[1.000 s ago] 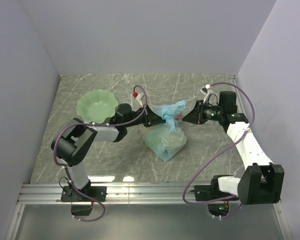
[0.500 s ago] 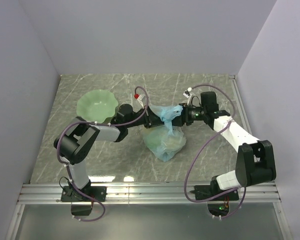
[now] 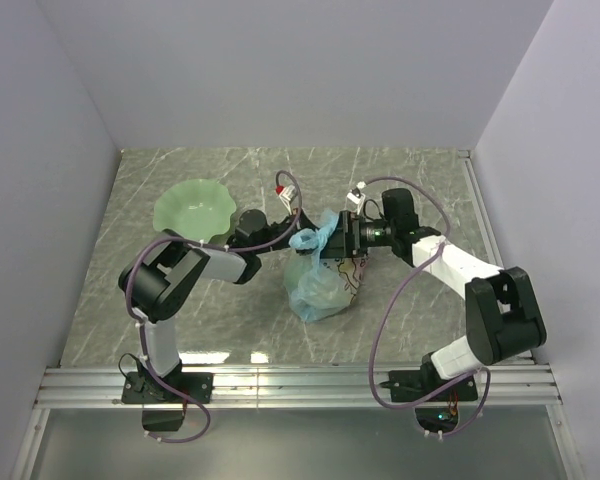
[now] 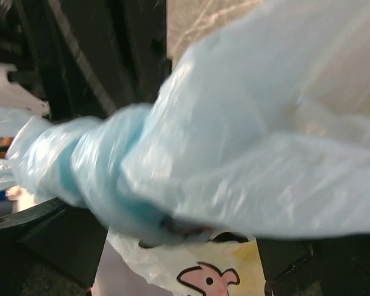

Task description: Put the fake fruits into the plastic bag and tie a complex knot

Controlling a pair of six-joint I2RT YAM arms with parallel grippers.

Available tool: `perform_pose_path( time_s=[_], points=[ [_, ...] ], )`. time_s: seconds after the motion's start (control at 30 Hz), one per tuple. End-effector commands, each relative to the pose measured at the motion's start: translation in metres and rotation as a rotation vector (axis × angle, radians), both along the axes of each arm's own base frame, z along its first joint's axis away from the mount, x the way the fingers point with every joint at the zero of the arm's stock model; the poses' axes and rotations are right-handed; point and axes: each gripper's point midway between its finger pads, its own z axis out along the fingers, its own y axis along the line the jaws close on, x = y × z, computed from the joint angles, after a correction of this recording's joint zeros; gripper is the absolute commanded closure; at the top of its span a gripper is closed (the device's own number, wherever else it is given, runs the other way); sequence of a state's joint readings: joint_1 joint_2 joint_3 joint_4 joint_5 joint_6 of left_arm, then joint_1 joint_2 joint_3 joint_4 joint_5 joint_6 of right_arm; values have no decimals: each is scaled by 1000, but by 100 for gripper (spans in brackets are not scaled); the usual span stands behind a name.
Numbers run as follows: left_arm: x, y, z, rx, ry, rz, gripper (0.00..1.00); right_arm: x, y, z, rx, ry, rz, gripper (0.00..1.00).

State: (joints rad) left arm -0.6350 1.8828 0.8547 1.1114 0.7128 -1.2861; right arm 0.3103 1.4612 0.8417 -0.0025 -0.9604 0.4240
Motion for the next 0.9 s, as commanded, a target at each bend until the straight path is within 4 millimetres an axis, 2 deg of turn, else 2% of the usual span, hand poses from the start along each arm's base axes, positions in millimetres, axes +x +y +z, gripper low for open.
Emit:
perform_pose_path(
  time_s=[0.0, 0.07, 0.13, 0.23, 0.27, 0.33, 0.37, 0.4, 0.53, 0.67, 0.73, 0.87],
  points=[
    [-34, -6, 33, -106, -92, -120, 100, 21, 16, 28, 76, -65, 11, 9],
    [-46, -7, 40, -121, -130, -167, 100, 20, 18, 27, 80, -61, 25, 9],
    [-50, -12, 35, -100, -116, -185, 100, 17, 20, 28, 100, -50, 29, 9],
    [-40, -10, 27, -88, -92, -123, 100, 4, 23, 33, 117, -34, 52, 9],
    [-37, -10, 23, -76, -86, -113, 100, -1, 21, 39, 119, -48, 54, 9],
    [-27, -8, 23, -73, -104, -89, 100, -12, 16, 35, 88, -44, 72, 10],
    [-23, -8, 20, -60, -92, -80, 100, -16, 13, 40, 79, -70, 74, 9],
    [-15, -7, 19, -59, -94, -64, 100, -19, 11, 38, 66, -106, 89, 9],
    [-1, -11, 24, -97, -77, -35, 99, -42, 12, 27, 67, -42, 118, 13],
    [11, -17, 36, -131, -89, -13, 100, -42, 21, 20, 86, -18, 128, 22],
    [12, -18, 39, -131, -96, -9, 100, -39, 25, 23, 99, -26, 127, 24],
    [7, -19, 32, -110, -80, -25, 100, -33, 29, 27, 101, -39, 134, 25]
  ],
)
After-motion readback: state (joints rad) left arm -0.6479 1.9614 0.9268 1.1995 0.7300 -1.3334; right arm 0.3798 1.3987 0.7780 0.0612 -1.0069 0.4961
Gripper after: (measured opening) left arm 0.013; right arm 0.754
